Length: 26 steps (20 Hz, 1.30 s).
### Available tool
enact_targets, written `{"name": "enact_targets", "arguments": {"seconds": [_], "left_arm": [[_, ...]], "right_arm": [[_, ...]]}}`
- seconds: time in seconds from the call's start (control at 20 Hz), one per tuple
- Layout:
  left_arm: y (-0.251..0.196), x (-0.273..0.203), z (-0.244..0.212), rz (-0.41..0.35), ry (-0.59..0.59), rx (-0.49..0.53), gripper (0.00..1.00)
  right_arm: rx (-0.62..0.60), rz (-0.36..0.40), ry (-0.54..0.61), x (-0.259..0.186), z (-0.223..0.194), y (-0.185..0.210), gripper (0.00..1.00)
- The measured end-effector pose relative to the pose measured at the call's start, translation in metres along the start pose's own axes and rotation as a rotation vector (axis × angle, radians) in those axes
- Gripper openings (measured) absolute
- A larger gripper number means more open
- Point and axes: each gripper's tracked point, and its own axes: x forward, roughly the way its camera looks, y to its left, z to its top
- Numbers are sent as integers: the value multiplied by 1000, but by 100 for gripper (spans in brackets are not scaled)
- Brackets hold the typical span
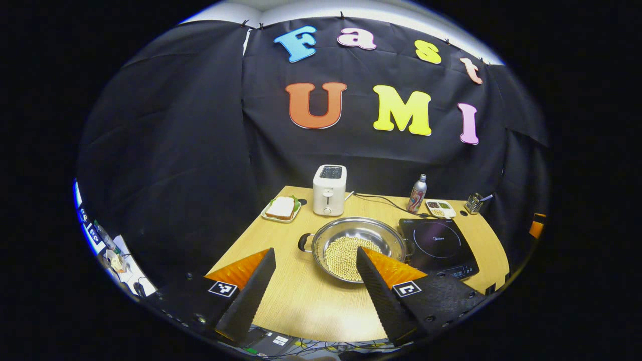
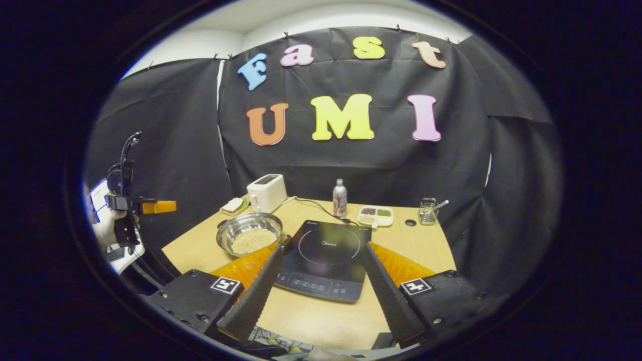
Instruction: First push the handle of the pot to place it horizontally, then grasp the pot with both hands and set it on the induction cooktop.
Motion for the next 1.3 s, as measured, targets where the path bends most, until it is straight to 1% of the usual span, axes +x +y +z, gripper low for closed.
{"name": "enact_targets", "arguments": {"seconds": [0.1,0.15,0.2,0.3,0.4,0.5,0.55,0.6,0.65,0.8,0.9,0.95,1.0,1.1,1.15,1.2,1.3], "left_arm": [[11,21,-8,17,26,-3,94],[15,31,-13,18,44,-1,94],[23,43,-16,38,57,11,96],[39,69,-20,57,77,53,96],[41,96,-24,20,94,56,96],[44,123,-30,-22,117,50,96],[45,139,-33,-47,131,51,97],[46,153,-37,-71,146,54,96],[47,168,-43,-91,164,62,97],[46,205,-57,-144,220,85,97],[40,226,-68,-176,260,103,98],[34,234,-74,-188,279,109,97],[31,242,-80,-203,305,109,97],[23,254,-90,-235,341,110,97],[22,260,-96,-238,362,113,97],[19,264,-101,-243,381,112,97],[15,272,-109,-244,408,116,97]], "right_arm": [[-2,9,37,25,-4,9,100],[3,16,58,41,-6,15,100],[8,28,81,55,-10,22,100],[24,38,129,89,-15,37,100],[61,51,189,123,-23,54,100],[105,49,246,161,-31,69,100],[115,37,274,180,-35,75,100],[124,30,300,199,-39,81,97],[135,24,325,218,-45,89,96],[165,12,420,265,-68,112,97],[167,-13,463,289,-81,120,95],[166,-25,487,298,-88,123,98],[168,-30,508,306,-93,127,94],[155,-41,523,322,-97,131,93],[147,-53,539,327,-101,130,92],[147,-66,551,331,-105,130,92],[159,-74,590,337,-114,133,92]]}}
